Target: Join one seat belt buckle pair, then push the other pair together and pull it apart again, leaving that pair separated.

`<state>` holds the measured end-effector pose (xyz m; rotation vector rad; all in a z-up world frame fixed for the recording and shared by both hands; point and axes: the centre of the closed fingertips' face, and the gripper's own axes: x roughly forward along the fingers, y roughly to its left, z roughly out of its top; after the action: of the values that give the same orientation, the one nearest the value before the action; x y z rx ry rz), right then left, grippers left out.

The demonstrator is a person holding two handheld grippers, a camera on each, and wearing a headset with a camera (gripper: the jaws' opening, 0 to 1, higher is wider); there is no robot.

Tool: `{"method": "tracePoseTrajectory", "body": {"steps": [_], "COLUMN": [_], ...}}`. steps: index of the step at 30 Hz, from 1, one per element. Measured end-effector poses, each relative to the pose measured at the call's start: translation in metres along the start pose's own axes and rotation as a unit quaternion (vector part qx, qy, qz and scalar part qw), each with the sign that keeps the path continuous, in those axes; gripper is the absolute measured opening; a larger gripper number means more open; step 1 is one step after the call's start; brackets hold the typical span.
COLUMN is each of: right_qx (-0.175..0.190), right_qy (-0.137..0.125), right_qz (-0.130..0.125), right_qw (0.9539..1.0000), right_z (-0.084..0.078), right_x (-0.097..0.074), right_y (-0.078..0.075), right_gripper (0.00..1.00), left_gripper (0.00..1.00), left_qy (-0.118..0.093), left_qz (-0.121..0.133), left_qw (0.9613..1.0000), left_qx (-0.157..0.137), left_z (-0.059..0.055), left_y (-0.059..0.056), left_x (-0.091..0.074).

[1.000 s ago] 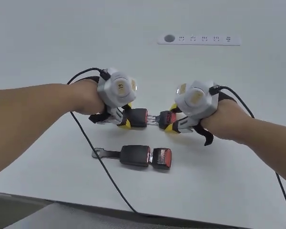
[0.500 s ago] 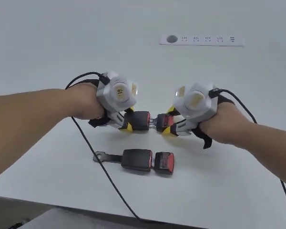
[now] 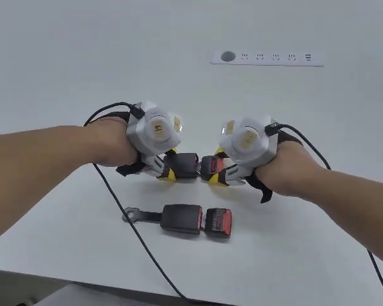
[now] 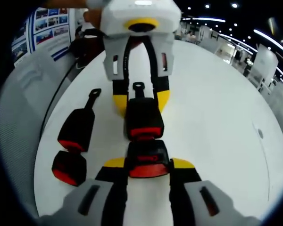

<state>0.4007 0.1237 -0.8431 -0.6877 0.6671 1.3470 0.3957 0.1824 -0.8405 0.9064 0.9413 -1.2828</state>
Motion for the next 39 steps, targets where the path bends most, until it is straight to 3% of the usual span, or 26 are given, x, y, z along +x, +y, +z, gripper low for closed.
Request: {"method": "tracePoseTrajectory", "body": {"steps": [8,20,29,39], "right_qx": [0.003,0.003,0.020,0.035], "right_qy": [0.000,-0.006,0.004,0.050], "right_qz": [-0.005,-0.010,-0.029,-0.044], "right_qw": [1.0000,0.9999,0.9994,0.9972], "right_z": [-0.002,-0.028,-0.071,-0.124], "right_x": [-0.003,-0.023,-0.059,-0.107], "right_y": [0.001,-0.003,-0.001,0.004], "right_gripper": [0.33,0.34,0.35,0.35], "left_gripper": [0.32,0.32,0.32,0.32], "left_qy": [0.001,0.004,0.005,0.015], "left_qz": [-0.003,-0.004,-0.004,-0.006], "left_qw": [1.0000,1.0000,1.0000,0.9998], "left_qx": [-0.002,-0.003,-0.001,0.007], "left_z": [0.001,0.002,0.002,0.003], "left_y": [-0.001,-0.001,-0.002,-0.002], "left_x": [0.001,0.000,0.000,0.000]}}
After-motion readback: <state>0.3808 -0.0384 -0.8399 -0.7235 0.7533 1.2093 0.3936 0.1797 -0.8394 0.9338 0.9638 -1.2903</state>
